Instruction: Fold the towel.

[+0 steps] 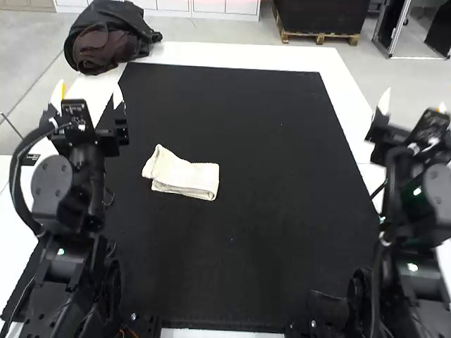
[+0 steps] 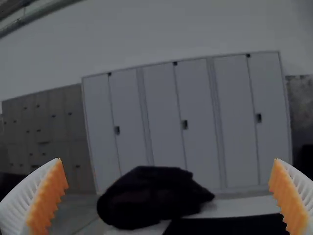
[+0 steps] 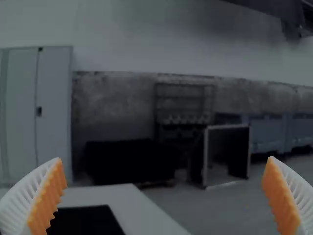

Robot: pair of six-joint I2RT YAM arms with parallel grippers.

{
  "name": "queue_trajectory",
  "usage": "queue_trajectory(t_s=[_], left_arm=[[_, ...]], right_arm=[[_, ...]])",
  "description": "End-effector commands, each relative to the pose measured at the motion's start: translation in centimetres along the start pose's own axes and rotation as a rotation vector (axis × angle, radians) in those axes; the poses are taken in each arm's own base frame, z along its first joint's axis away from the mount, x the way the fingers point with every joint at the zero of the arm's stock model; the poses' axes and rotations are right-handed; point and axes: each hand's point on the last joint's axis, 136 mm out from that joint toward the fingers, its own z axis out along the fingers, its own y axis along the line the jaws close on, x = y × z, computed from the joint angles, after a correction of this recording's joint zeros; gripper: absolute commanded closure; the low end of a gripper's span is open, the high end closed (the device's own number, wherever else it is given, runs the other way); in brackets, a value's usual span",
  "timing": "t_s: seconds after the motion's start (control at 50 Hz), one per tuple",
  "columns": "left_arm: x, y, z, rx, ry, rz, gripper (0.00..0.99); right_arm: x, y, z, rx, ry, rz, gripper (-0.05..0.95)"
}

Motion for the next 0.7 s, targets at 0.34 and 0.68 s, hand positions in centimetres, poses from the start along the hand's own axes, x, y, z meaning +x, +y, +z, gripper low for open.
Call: queue_trajectory(t_s=[0.34,0.68], left_arm=[[8.7,-1.0,-1.4,0.034,0.294,0.08,0.028],[11.2,-1.8,-2.3,0.066,0.4,0.008,0.03]], right_arm=[[12.9,2.4,-2.7,-0.1,0.425,0.052,-0.02],[13.0,2.5,-2.7,-0.105,0.428,0.053,-0.02]])
